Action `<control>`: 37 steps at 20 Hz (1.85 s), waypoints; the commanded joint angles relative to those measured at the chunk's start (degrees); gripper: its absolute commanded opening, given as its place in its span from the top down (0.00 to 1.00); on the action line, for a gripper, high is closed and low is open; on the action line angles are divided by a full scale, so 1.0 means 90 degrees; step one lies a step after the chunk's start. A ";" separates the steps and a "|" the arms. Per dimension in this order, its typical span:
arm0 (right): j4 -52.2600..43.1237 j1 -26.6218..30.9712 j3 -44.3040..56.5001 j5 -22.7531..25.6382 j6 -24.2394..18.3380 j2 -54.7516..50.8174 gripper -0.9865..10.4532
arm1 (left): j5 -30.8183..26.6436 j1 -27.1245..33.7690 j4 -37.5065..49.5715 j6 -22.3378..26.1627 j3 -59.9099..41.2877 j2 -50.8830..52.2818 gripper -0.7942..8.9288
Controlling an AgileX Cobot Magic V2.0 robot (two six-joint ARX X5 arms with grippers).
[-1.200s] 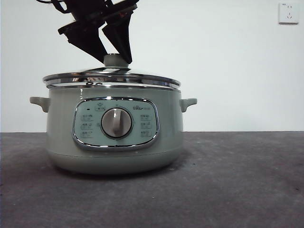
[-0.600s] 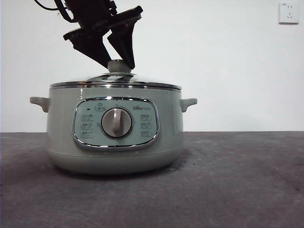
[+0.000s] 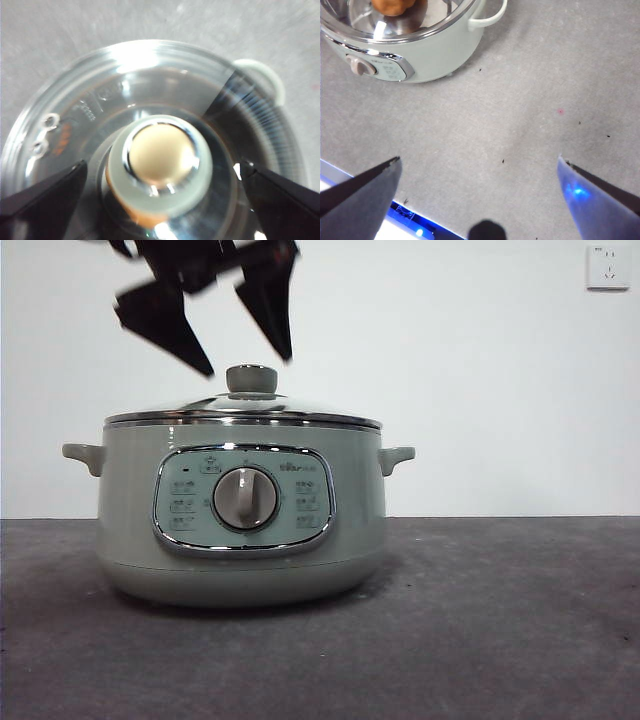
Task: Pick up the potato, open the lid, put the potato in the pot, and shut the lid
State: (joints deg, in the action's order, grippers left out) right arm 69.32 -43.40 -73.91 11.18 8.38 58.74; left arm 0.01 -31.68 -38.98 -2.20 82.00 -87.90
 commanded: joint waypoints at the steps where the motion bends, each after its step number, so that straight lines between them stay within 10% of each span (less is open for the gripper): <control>1: -0.0029 0.0000 0.0068 0.0022 0.0073 -0.0012 0.36 | 0.0024 -0.0046 -0.0284 -0.0017 0.0012 0.0529 0.23; 10: -0.0053 0.0000 0.0068 0.0022 0.0109 0.0056 0.36 | 0.0097 -0.0321 -0.2259 0.0318 0.0012 0.2001 0.24; 12: -0.0032 0.0000 0.0068 0.0017 0.0078 0.0073 0.48 | 0.0102 -0.0321 -0.2582 0.0340 0.0012 0.2067 0.55; 13: 0.0012 0.0000 0.0068 -0.0041 -0.0032 0.0073 0.93 | 0.0182 -0.0321 -0.2783 0.0491 0.0012 0.2069 0.98; 30: 0.0078 -0.0010 0.0066 -0.0121 -0.0097 0.0073 0.91 | 0.0211 -0.0289 -0.1149 0.0537 0.0012 0.2064 0.92; 34: 0.0073 -0.0010 0.0066 -0.0121 -0.0097 0.0073 0.91 | 0.0092 0.0068 -0.1003 0.1523 -0.0027 0.2404 0.92; 37: 0.0070 -0.0010 0.0066 -0.0121 -0.0097 0.0073 0.91 | 0.0100 0.0763 -0.0452 0.1246 -0.0923 0.3179 0.92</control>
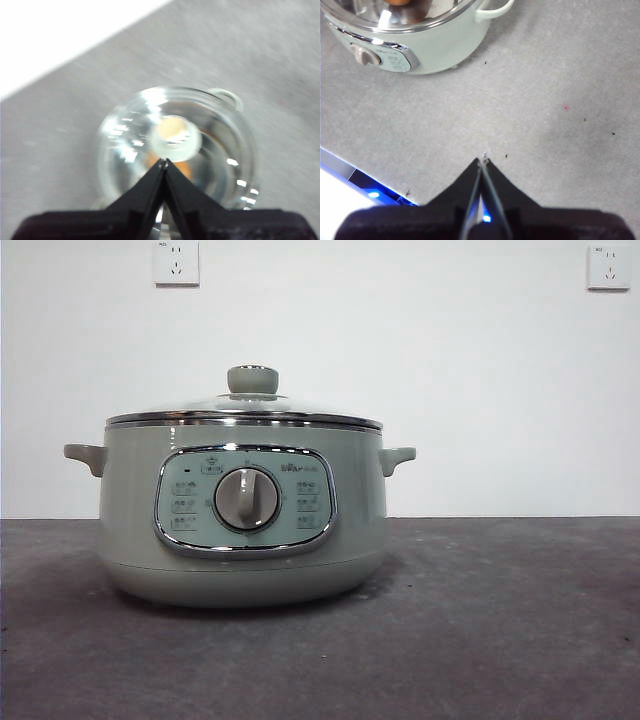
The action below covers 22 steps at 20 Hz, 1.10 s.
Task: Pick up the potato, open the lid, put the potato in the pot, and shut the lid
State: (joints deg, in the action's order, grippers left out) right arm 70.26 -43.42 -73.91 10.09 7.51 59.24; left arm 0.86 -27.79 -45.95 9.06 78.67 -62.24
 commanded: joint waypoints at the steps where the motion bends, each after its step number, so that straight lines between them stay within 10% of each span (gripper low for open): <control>1: -0.0034 -0.0007 0.0066 0.0000 0.0000 0.0017 0.91 | 0.0036 0.0653 0.0848 -0.0199 -0.1156 0.0716 0.92; 9: -0.0032 -0.0007 0.0066 -0.0002 0.0000 0.0017 0.91 | -0.0002 0.2501 0.4952 -0.1566 -0.6856 0.4410 0.92; 22: -0.0036 -0.0007 0.0066 0.0000 0.0000 0.0017 0.91 | -0.0265 0.2747 0.4323 -0.1515 -0.8694 0.6892 0.92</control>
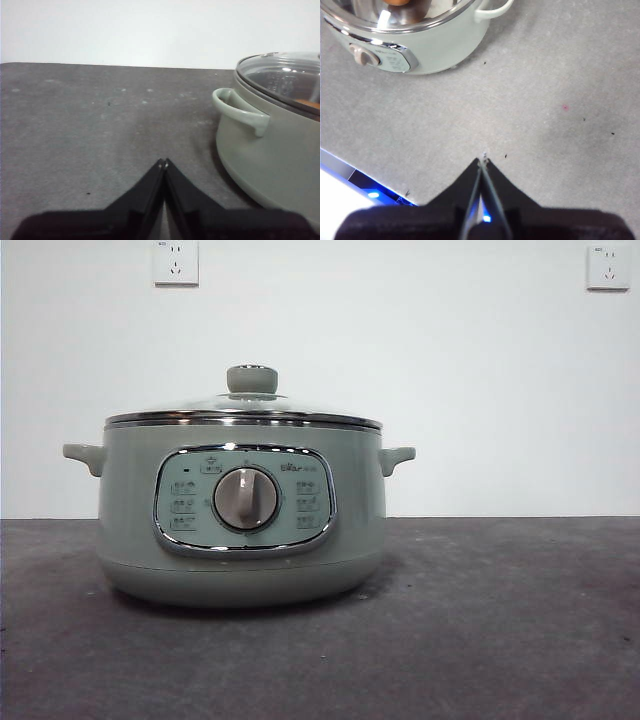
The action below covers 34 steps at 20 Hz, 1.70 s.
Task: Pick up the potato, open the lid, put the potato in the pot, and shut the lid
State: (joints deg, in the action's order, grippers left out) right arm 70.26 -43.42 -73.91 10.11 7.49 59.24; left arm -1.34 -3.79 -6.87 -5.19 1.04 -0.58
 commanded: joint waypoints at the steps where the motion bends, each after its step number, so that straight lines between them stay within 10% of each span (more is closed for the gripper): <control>1: -0.0032 -0.0007 0.0066 -0.0002 0.0002 0.0017 0.91 | -0.0015 0.0138 -0.0066 0.0136 -0.0068 0.0039 0.92; 22: -0.0032 0.0005 0.0068 0.0104 -0.0007 -0.0036 0.91 | 0.0027 0.0221 -0.0282 0.0364 -0.0068 -0.0372 0.92; 24: -0.0049 0.0282 0.0100 0.0481 -0.0869 -0.0202 0.91 | 0.0029 0.0221 -0.0282 0.0364 -0.0068 -0.0396 0.92; 27: -0.1729 0.1222 0.1353 0.0279 -0.1532 -0.1212 0.91 | 0.0027 0.0221 -0.0282 0.0364 -0.0068 -0.0398 0.92; 34: -0.7380 0.4102 0.6419 -0.0318 -0.1467 -0.4918 0.91 | 0.0027 0.0221 -0.0282 0.0364 -0.0068 -0.0432 0.92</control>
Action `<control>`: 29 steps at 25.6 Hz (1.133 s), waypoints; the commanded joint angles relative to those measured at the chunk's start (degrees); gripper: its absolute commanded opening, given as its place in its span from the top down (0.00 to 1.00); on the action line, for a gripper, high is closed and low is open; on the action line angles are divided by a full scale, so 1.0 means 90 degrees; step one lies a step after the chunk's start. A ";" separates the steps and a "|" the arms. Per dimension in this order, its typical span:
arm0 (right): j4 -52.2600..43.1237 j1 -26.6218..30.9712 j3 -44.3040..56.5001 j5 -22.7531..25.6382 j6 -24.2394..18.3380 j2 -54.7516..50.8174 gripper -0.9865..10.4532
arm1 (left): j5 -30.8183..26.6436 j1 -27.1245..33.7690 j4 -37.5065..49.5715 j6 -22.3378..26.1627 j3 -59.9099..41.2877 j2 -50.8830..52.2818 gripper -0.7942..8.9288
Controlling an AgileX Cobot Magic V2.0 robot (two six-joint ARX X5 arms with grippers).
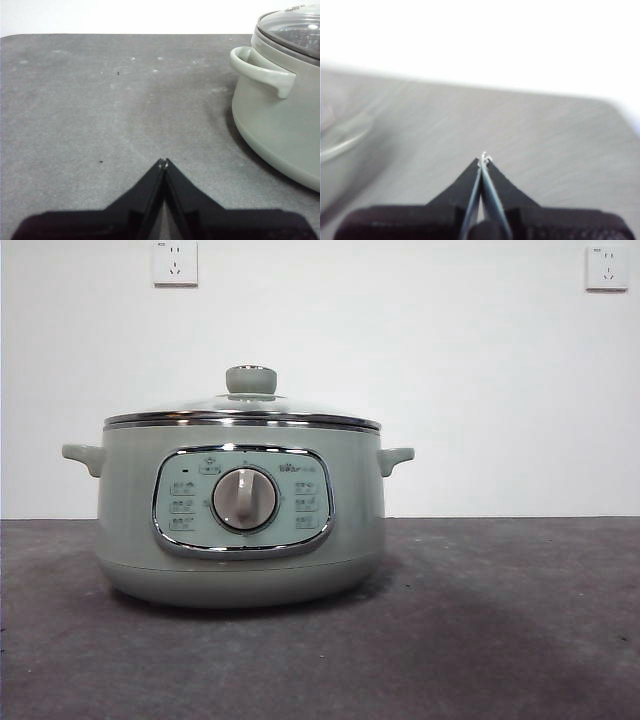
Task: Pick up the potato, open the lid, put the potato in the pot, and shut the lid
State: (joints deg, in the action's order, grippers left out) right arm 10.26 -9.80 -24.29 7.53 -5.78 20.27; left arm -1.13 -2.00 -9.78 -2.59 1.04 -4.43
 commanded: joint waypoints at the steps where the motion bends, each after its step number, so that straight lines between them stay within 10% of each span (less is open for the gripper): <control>1: -0.0792 0.0593 0.1333 -0.0032 0.0027 -0.0967 0.91 | 0.0002 0.0022 0.0041 0.0075 -0.0068 -0.0010 0.92; 29: 0.0012 0.1044 0.2603 -0.0078 -0.0046 -0.2193 0.91 | 0.0002 0.0022 0.0044 0.0075 -0.0068 -0.0010 0.92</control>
State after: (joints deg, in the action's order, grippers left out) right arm 10.55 -0.60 -1.39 7.01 -6.02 0.62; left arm -1.13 -2.00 -9.78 -2.59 1.04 -4.51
